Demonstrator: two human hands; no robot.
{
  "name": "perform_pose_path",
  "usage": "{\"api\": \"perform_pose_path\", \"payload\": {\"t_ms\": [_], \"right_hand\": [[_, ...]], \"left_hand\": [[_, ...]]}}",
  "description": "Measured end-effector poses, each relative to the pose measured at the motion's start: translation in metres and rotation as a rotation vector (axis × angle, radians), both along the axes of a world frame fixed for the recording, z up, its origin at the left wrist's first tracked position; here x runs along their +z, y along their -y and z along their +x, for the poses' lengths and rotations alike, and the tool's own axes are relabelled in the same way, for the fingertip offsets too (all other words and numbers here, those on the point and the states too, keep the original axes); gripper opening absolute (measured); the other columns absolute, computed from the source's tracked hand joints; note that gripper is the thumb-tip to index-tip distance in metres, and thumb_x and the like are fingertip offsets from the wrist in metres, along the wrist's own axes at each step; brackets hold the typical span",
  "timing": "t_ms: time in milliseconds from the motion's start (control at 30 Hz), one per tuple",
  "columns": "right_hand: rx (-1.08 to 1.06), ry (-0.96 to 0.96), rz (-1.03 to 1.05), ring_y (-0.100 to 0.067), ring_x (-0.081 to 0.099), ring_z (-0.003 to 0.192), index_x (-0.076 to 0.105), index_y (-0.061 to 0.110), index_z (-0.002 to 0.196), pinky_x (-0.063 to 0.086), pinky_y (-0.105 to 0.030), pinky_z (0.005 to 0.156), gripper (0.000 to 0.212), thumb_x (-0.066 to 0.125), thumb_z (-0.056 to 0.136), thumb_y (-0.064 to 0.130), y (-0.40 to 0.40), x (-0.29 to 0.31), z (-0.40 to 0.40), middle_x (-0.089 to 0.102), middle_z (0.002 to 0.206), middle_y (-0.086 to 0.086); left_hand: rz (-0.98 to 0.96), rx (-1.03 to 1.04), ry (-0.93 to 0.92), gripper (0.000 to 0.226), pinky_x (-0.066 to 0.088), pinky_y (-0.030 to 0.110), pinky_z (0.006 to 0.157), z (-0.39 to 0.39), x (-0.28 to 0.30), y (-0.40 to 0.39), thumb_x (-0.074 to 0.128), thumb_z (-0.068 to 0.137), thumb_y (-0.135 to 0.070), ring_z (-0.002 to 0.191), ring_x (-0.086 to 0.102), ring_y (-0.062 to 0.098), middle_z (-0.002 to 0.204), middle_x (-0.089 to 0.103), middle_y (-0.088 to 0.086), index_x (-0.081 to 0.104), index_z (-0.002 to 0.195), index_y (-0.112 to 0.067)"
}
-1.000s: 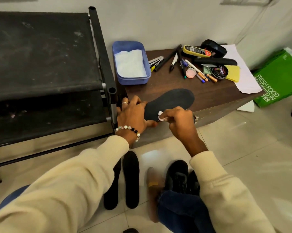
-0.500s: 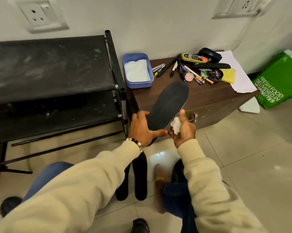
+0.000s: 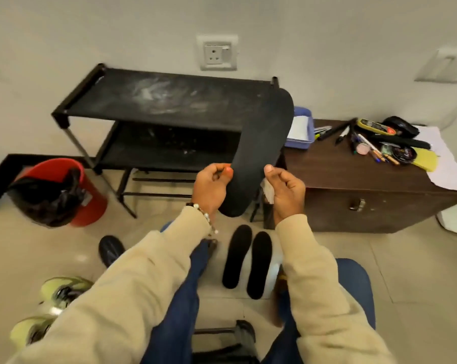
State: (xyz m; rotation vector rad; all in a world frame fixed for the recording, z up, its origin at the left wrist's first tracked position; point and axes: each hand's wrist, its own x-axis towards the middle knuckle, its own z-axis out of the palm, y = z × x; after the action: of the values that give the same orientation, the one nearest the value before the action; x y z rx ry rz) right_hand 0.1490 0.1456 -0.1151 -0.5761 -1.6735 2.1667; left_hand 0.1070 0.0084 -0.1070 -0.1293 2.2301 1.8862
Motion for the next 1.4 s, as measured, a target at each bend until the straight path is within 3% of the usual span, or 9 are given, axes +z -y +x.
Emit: {"api": "perform_pose_path", "payload": {"t_ms": [100, 267, 433, 733, 867, 1033, 1100, 1300, 1400], "right_hand": [[0.168, 0.002, 0.151, -0.006, 0.067, 0.075, 0.071, 0.007, 0.085, 0.052, -0.020, 0.069, 0.009, 0.064, 0.089, 0.012, 0.038, 0.007, -0.028, 0.071, 0.078, 0.002], [0.523, 0.053, 0.477, -0.015, 0.067, 0.093, 0.074, 0.012, 0.097, 0.052, -0.037, 0.091, 0.019, 0.067, 0.087, 0.026, 0.107, -0.011, -0.084, 0.073, 0.095, -0.001], [0.900, 0.093, 0.686, -0.013, 0.066, 0.094, 0.074, 0.012, 0.101, 0.051, -0.032, 0.089, 0.024, 0.069, 0.085, 0.028, 0.172, -0.054, -0.142, 0.072, 0.097, 0.000], [1.303, 0.456, 0.660, -0.013, 0.066, 0.088, 0.074, 0.008, 0.095, 0.049, -0.020, 0.080, 0.017, 0.071, 0.083, 0.020, 0.243, -0.215, -0.201, 0.072, 0.094, -0.004], [1.382, 0.637, 0.702, -0.019, 0.067, 0.090, 0.076, 0.013, 0.089, 0.056, -0.037, 0.082, 0.017, 0.075, 0.079, 0.027, 0.266, -0.311, -0.206, 0.073, 0.093, -0.003], [1.342, 0.779, 0.714, -0.016, 0.064, 0.083, 0.075, 0.007, 0.093, 0.047, -0.020, 0.064, 0.023, 0.073, 0.082, 0.027, 0.290, -0.392, -0.205, 0.070, 0.088, -0.005], [1.324, 0.813, 0.739, -0.017, 0.063, 0.081, 0.074, 0.006, 0.095, 0.043, -0.017, 0.055, 0.023, 0.072, 0.083, 0.026, 0.300, -0.413, -0.206, 0.068, 0.088, -0.006], [1.282, 0.857, 0.906, -0.023, 0.061, 0.096, 0.068, 0.004, 0.107, 0.041, -0.023, 0.074, 0.026, 0.064, 0.090, 0.023, 0.316, -0.438, -0.201, 0.066, 0.110, -0.012], [1.263, 0.850, 1.027, -0.029, 0.061, 0.100, 0.064, 0.000, 0.108, 0.045, -0.026, 0.077, 0.031, 0.064, 0.089, 0.025, 0.317, -0.437, -0.197, 0.065, 0.112, -0.015]], "left_hand": [[0.112, 0.117, 0.025, 0.013, 0.049, 0.039, 0.097, -0.010, 0.001, 0.056, 0.058, 0.095, -0.016, 0.104, 0.063, 0.023, 0.104, 0.070, 0.008, 0.068, 0.101, -0.012], [0.140, 0.253, 0.031, 0.022, 0.054, 0.036, 0.084, -0.026, -0.023, 0.146, 0.057, 0.095, -0.009, 0.098, 0.065, 0.020, 0.106, 0.070, 0.006, 0.066, 0.115, -0.009], [0.146, 0.430, 0.156, 0.028, 0.056, 0.041, 0.080, -0.038, -0.088, 0.221, 0.058, 0.093, -0.002, 0.096, 0.065, 0.026, 0.102, 0.068, 0.013, 0.062, 0.120, -0.001], [0.119, 0.635, 0.511, 0.016, 0.053, 0.027, 0.054, -0.048, -0.251, 0.273, 0.056, 0.092, 0.004, 0.063, 0.064, 0.013, 0.072, 0.068, 0.002, 0.066, 0.099, -0.005], [0.015, 0.690, 0.698, 0.022, 0.054, 0.030, 0.068, -0.042, -0.342, 0.282, 0.062, 0.090, -0.003, 0.090, 0.065, 0.027, 0.096, 0.071, 0.009, 0.070, 0.110, -0.009], [-0.186, 0.573, 0.859, 0.035, 0.047, 0.036, 0.102, -0.054, -0.410, 0.290, 0.061, 0.091, -0.006, 0.110, 0.061, 0.022, 0.112, 0.068, 0.002, 0.064, 0.123, -0.017], [-0.223, 0.501, 0.910, 0.042, 0.044, 0.038, 0.106, -0.059, -0.427, 0.294, 0.061, 0.091, -0.008, 0.118, 0.057, 0.024, 0.123, 0.064, 0.001, 0.057, 0.132, -0.018], [-0.237, 0.365, 0.939, 0.058, 0.037, 0.036, 0.110, -0.058, -0.452, 0.299, 0.064, 0.089, -0.013, 0.129, 0.048, 0.023, 0.140, 0.051, 0.001, 0.043, 0.143, -0.017], [-0.375, 0.386, 0.866, 0.047, 0.041, 0.037, 0.106, -0.051, -0.450, 0.306, 0.060, 0.092, -0.014, 0.125, 0.051, 0.027, 0.135, 0.055, 0.006, 0.049, 0.138, -0.015]]}}
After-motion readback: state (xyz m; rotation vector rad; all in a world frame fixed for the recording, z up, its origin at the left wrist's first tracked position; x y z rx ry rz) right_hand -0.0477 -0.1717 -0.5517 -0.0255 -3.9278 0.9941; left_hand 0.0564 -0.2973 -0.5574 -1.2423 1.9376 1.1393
